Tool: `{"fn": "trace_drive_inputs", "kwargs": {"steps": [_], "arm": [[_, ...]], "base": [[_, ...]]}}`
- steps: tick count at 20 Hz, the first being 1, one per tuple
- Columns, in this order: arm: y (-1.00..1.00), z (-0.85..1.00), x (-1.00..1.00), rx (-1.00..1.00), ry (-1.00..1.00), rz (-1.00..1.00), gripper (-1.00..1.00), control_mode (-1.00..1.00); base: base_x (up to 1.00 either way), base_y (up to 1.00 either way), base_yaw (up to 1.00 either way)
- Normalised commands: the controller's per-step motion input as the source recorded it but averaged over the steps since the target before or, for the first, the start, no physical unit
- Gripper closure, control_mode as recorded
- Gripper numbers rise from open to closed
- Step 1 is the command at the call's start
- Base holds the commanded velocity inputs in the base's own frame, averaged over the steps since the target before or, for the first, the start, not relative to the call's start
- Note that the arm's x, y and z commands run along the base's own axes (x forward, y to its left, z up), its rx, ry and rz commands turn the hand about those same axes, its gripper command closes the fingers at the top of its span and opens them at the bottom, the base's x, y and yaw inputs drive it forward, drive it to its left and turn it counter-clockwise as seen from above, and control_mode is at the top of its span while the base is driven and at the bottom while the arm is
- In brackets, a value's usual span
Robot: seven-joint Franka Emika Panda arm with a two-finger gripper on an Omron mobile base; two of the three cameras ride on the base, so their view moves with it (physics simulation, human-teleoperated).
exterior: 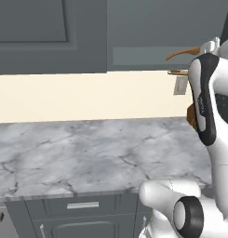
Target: Organize the utensils by type. Pick up the wooden spoons from the counter and place them in the open cabinet. Then pick up the metallic utensils from the counter and place them in the open drawer.
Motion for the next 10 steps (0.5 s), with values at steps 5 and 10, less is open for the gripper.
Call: {"fn": "trace_drive_inputs", "kwargs": {"steps": [5,10], "arm": [[0.00,0.13,0.74,0.00,-0.05,-0.03,1.00,-1.00],[0.00,0.52,0.67,0.00,-0.01,0.00,1.00,-1.00]], "base": [[0.00,0.00,0.00],[0.00,0.00,0.00]]}}
